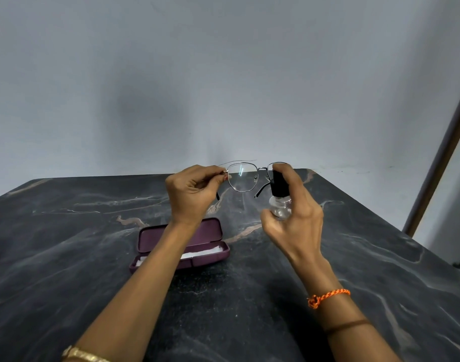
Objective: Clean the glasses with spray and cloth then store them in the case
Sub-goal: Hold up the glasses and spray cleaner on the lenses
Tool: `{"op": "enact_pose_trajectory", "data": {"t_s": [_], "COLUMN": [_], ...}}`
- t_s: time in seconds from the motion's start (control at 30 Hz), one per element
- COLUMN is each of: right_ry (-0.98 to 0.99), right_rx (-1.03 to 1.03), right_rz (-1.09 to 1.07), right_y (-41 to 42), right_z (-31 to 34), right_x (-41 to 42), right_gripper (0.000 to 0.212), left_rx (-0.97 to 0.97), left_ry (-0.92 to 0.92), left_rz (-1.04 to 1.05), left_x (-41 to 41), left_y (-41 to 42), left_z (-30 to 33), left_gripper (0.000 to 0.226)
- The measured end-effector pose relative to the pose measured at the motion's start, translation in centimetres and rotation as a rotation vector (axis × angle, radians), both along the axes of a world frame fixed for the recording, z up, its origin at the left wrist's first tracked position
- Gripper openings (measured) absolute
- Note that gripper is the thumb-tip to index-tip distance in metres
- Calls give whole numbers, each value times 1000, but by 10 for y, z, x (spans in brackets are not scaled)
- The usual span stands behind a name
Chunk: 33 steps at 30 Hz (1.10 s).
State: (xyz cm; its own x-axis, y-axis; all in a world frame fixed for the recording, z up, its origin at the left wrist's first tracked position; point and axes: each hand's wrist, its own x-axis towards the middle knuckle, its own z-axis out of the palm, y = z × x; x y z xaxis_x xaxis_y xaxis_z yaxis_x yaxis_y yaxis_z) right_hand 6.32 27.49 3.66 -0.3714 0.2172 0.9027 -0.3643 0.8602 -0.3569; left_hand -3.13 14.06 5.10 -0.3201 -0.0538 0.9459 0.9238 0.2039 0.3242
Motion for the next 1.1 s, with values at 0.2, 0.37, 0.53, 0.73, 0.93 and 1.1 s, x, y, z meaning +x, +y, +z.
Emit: {"op": "enact_pose_trajectory", "data": {"t_s": [0.2, 0.37, 0.53, 0.73, 0.93, 1.1], "right_ry": [32, 14, 26, -17, -58, -112], "right_rx": [-5, 16, -40, -34, -91, -122], "right_rz": [48, 55, 26, -195, -362, -404], "right_y": [-3, -4, -2, 1, 15, 26], "right_z": [3, 2, 1, -1, -3, -7], "right_x": [3, 1, 2, 0, -1, 2], "right_gripper": [81, 76, 72, 90, 95, 86], "left_rx": [1, -7, 5, 2, -13, -24], "left_ry": [-7, -12, -12, -20, 2, 11], "left_rz": [0, 9, 10, -3, 2, -8], "left_x": [0, -1, -1, -1, 2, 4], "left_y": [-1, -2, -3, -4, -5, -5], "left_z": [-1, -2, -1, 0, 1, 2], "left_gripper": [13, 13, 13, 13, 14, 14]}}
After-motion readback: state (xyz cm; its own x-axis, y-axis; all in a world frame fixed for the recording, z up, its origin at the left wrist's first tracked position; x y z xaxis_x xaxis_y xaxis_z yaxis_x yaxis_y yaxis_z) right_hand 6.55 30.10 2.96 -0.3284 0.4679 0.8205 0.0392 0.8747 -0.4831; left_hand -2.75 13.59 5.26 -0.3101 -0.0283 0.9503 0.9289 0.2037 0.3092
